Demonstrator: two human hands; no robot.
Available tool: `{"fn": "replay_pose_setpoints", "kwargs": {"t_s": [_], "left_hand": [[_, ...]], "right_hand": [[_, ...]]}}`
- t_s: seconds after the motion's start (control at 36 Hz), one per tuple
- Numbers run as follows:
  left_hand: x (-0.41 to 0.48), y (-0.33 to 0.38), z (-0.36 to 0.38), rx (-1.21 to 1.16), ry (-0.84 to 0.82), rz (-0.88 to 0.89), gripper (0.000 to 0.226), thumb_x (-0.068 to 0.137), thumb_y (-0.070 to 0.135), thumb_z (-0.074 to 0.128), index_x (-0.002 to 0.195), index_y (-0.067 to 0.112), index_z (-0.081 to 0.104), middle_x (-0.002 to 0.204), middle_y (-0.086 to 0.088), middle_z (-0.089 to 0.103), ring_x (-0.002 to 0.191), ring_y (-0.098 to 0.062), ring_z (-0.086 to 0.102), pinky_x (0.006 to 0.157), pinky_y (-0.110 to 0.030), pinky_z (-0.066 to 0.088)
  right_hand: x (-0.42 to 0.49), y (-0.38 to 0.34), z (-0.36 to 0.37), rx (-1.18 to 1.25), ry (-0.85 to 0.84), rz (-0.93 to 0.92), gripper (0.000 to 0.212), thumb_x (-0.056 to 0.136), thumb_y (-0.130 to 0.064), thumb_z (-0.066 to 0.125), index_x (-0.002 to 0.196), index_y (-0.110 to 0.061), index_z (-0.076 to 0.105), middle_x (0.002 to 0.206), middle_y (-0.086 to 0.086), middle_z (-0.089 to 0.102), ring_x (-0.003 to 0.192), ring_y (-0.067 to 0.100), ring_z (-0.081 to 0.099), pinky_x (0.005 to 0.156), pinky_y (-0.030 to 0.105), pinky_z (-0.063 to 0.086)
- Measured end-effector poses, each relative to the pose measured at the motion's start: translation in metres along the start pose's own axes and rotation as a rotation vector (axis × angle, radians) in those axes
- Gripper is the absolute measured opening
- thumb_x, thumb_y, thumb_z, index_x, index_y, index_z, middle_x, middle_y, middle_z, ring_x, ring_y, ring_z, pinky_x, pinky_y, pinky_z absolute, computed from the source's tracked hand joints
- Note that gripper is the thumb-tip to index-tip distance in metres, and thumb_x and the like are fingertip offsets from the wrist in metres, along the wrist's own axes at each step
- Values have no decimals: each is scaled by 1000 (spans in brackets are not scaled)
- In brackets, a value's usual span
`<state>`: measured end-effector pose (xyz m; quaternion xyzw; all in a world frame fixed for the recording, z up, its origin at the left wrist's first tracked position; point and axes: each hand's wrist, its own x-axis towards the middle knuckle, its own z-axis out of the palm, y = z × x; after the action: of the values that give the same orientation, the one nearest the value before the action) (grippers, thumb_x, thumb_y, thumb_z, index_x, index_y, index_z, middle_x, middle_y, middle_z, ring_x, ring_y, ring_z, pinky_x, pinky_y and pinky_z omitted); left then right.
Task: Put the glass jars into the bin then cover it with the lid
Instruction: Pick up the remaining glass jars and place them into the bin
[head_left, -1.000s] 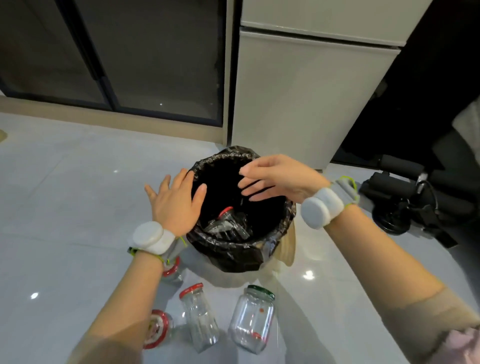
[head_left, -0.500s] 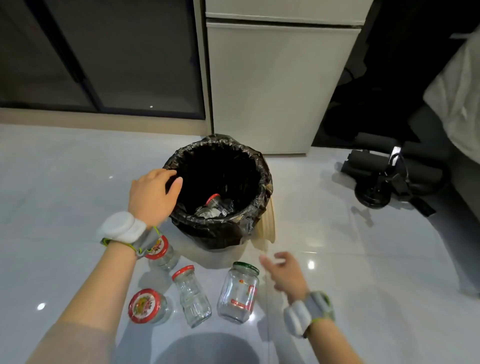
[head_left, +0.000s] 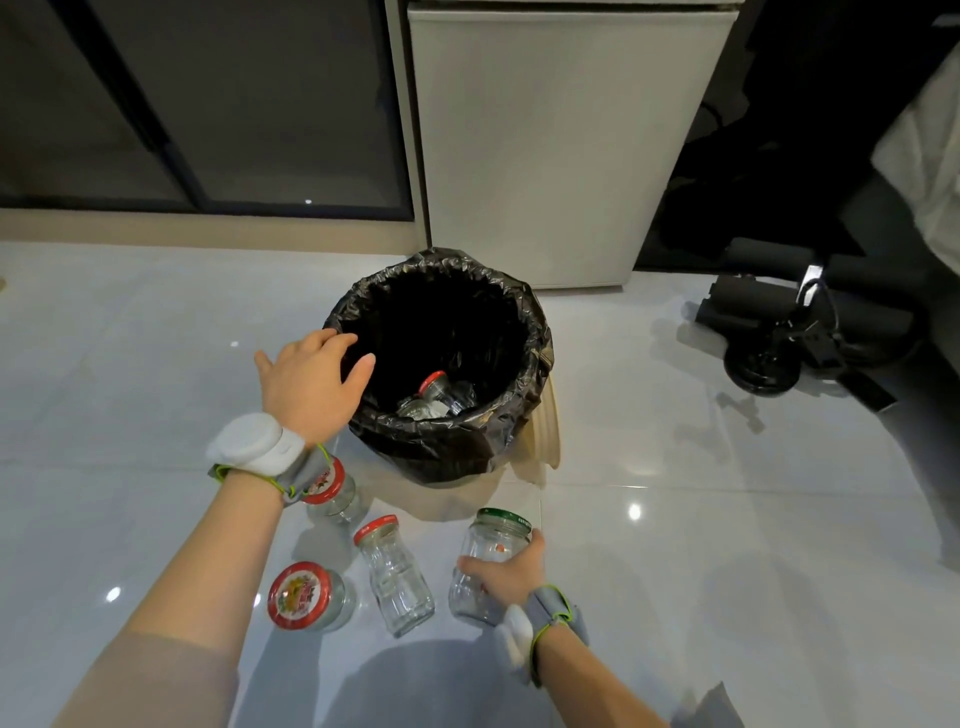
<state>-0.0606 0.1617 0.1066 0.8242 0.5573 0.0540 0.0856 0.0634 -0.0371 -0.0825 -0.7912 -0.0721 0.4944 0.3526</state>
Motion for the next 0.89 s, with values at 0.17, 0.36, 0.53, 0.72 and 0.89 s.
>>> {"fn": "replay_pose_setpoints", "kwargs": {"t_s": [0.17,0.36,0.53,0.72,0.89], "left_hand": [[-1,0,2,12,-4,6,50,91,47,39,132,19,45,144,-8,44,126,-39,43,108,-64,18],[0,-1,1,19,5,-5,49,91,47,37,131,21,46,143,-5,45,125,-36,44,107,-66,16],[2,-1,-1,-14,7,-19,48,92,46,36,132,22,45,142,-3,46,125,-35,44,108,-66,14],[6,-1,-1,-40,4,-21,47,92,46,36,132,22,45,142,-2,46,126,-35,43,109,-66,12],[10,0,1,-54,11,-8,47,92,45,36,132,21,44,143,-2,43,127,-35,42,109,-66,11]], "right_hand": [[-23,-20,-16,103,10,9,102,48,-20,82,134,-12,27,101,7,57,94,30,62,83,41,56],[-37,-64,-61,325,17,-26,101,50,-22,77,136,-21,25,111,10,58,78,19,56,54,26,41],[-52,-126,-104,358,37,-154,87,69,-11,76,137,-29,24,90,2,54,63,15,48,50,29,38],[-90,-197,-137,381,50,-355,95,68,-15,80,140,-34,21,115,14,55,74,21,54,73,38,50],[-109,-254,-135,368,-26,-482,91,69,-21,79,142,-30,25,128,11,54,73,18,58,67,33,55]]}}
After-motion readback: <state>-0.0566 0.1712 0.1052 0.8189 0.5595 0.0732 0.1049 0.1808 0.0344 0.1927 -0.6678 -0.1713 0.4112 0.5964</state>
